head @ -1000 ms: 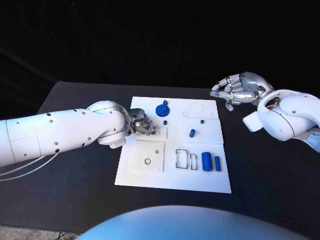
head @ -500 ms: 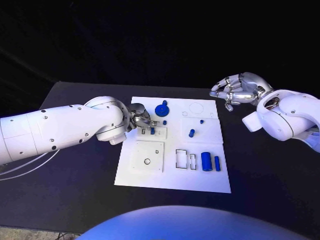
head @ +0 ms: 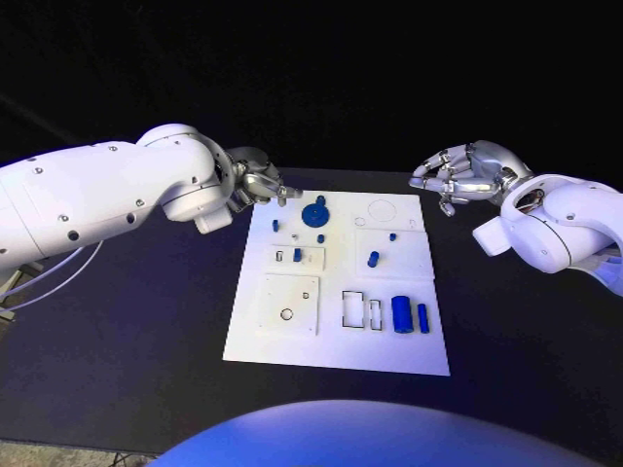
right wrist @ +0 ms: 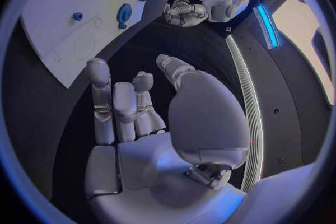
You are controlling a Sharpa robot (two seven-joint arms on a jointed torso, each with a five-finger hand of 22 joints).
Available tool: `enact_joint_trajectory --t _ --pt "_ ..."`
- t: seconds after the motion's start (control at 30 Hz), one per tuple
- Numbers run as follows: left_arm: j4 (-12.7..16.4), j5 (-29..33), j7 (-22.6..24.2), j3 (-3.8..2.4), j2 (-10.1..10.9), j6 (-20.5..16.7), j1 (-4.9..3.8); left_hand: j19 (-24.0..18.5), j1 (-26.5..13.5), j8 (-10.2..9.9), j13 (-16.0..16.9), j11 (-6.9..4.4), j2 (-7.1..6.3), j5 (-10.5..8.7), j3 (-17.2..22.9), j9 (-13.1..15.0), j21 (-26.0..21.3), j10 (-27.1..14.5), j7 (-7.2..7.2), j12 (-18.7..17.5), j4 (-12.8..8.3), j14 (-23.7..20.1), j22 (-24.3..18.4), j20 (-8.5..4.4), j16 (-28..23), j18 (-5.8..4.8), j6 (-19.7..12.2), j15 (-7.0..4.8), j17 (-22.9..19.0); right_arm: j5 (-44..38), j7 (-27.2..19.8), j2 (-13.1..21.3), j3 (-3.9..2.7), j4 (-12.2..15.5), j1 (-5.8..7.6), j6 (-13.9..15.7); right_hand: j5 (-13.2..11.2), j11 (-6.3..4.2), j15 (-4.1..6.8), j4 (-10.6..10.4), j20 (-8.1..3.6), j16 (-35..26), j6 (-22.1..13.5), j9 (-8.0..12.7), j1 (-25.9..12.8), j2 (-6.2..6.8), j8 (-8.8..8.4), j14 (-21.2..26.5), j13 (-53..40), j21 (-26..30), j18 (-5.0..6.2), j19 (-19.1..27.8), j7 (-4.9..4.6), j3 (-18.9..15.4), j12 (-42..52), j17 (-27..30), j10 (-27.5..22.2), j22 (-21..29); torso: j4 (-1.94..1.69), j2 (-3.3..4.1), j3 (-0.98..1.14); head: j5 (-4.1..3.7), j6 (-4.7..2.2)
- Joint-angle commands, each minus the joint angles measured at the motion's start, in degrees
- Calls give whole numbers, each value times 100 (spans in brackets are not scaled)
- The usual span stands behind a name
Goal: Assemble the parts on the task board
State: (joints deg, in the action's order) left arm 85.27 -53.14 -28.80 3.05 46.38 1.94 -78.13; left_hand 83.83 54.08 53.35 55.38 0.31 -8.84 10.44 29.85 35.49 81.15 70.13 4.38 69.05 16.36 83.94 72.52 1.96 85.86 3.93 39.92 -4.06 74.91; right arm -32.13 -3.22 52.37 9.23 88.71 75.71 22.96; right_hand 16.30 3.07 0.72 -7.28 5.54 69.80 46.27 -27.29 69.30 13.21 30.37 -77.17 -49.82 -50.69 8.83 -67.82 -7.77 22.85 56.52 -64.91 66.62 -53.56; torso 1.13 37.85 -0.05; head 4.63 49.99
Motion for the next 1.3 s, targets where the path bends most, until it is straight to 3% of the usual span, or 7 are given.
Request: enact_joint_trajectory --t 0.03,0.23,0.57,0.8,0.9,1.3 --pt "-276 157 98 -5 -123 639 -62 -26 75 -44 -18 -7 25 16 -51 -14 -20 -53 14 -24 4 436 -7 11 -25 -47 -49 50 982 -40 -12 -14 -1 -12 -4 -65 -25 0 -12 -30 -2 -4 -28 6 -25 16 11 39 -6 13 1 31 7 -4 -12 0 -5 -5 -1 3 1 -4 1" --pt "-1011 -135 128 9 -529 951 -118 -29 89 -54 -31 -2 44 17 -58 -22 -24 -66 20 -33 9 436 -13 16 -24 -46 -51 55 983 -40 -14 -27 0 -18 -5 -66 -25 0 -12 -30 -2 -4 -28 6 -25 16 11 39 -6 13 1 31 7 -4 -12 0 -5 -5 1 13 -8 28 -44" --pt "-1953 -403 149 207 -1036 1350 -68 -59 20 -101 -100 21 59 -9 -202 -65 -61 -138 38 -81 37 434 -72 38 -29 -32 -69 77 978 -41 -24 -35 0 -20 -7 -48 -18 -3 -10 -35 -2 -9 -28 6 -17 8 14 43 3 23 4 37 9 -2 -20 11 -8 3 10 19 -10 117 -89" --pt "-2243 -435 168 269 -1204 1550 5 -66 -69 -128 -121 24 13 -68 -448 -99 -67 -175 39 -88 37 432 -74 48 -30 -30 -76 83 977 -41 -33 -45 0 -33 -7 -32 -14 -3 -10 -36 -2 -8 -32 7 -15 6 12 43 2 25 5 39 9 -1 -19 11 -7 5 3 18 -16 132 -82" --pt "-2332 -441 178 289 -1262 1642 44 -72 -91 -140 -133 24 11 -204 -587 -118 -74 -193 38 -89 39 432 -81 50 -30 -28 -85 84 977 -41 -36 -51 0 -34 -7 -31 -9 -3 -10 -37 -2 -18 -39 9 -14 6 8 49 16 32 6 43 8 -1 -31 24 -16 12 0 14 -14 137 -73" --pt "-2454 -446 193 313 -1324 1853 140 -78 -96 -148 -141 24 39 -245 -627 -127 -81 -205 39 -93 43 432 -94 50 -30 -25 -91 85 978 -42 -36 -65 0 -45 -9 -38 5 -2 -10 -44 -2 -21 -52 12 -11 -1 3 53 20 42 9 50 6 2 -38 30 -20 20 -1 5 -11 157 -81"
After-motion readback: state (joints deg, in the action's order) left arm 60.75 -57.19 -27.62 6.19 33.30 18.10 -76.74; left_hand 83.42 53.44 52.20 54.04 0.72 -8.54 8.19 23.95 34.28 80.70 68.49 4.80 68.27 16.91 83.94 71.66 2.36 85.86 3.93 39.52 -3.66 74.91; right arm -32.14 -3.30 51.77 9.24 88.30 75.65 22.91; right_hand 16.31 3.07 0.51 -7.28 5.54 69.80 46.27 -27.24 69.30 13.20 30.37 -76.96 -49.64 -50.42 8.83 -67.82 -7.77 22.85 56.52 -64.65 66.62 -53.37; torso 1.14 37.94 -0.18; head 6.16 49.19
